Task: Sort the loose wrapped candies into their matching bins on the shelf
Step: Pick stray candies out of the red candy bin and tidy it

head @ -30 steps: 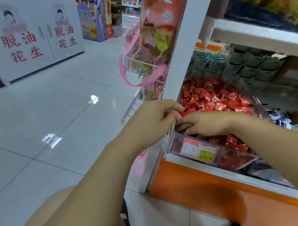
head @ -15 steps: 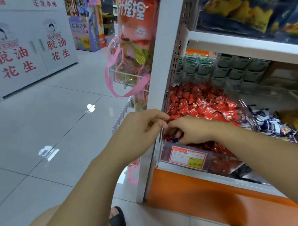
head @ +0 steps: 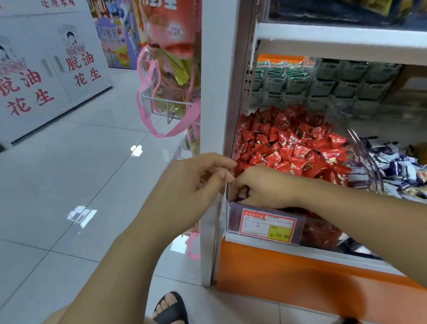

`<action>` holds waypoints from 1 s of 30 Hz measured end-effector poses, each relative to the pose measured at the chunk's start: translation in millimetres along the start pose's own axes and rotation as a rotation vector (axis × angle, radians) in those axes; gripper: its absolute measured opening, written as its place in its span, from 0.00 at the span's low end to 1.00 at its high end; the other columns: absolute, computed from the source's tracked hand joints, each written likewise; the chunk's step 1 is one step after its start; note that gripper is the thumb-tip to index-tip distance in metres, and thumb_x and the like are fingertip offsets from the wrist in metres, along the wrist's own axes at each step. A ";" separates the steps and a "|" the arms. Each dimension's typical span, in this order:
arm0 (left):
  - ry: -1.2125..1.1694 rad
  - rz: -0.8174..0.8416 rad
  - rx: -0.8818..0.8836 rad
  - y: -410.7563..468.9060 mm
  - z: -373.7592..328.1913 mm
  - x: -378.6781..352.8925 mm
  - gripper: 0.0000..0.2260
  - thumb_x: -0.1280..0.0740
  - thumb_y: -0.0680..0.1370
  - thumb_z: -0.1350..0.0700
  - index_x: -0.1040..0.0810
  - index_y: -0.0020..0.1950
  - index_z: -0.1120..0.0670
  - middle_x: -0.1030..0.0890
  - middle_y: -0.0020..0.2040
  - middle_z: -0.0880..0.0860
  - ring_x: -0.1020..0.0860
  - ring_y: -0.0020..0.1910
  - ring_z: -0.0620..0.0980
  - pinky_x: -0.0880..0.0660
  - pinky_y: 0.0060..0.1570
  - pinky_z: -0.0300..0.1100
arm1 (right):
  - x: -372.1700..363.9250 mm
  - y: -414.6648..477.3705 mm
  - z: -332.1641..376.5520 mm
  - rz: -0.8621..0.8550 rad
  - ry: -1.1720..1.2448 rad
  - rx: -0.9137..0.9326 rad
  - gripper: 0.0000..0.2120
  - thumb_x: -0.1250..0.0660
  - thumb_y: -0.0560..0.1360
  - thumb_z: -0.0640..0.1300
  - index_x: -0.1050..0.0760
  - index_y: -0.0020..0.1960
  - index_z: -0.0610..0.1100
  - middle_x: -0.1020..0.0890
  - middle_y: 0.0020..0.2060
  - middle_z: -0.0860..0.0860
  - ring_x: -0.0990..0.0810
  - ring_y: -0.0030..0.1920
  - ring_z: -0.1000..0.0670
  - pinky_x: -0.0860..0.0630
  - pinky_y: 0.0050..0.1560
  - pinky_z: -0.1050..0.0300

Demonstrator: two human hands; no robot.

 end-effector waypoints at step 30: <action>0.051 -0.052 -0.048 -9.2 -16.2 -13.1 0.11 0.37 0.78 0.65 0.19 0.53 0.51 0.18 0.40 0.44 0.24 0.38 0.30 0.33 0.38 0.21 | 59.8 -210.8 -78.7 -0.857 -0.078 -0.714 0.04 0.32 0.75 0.44 0.21 0.49 0.45 0.17 0.46 0.46 0.23 0.44 0.50 0.30 0.44 0.60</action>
Point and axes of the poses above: each hand's wrist, its own y-axis towards the middle knuckle, its own x-axis out of the back of the hand, z = x × y, the point moved 3 cm from there along y, towards the middle knuckle
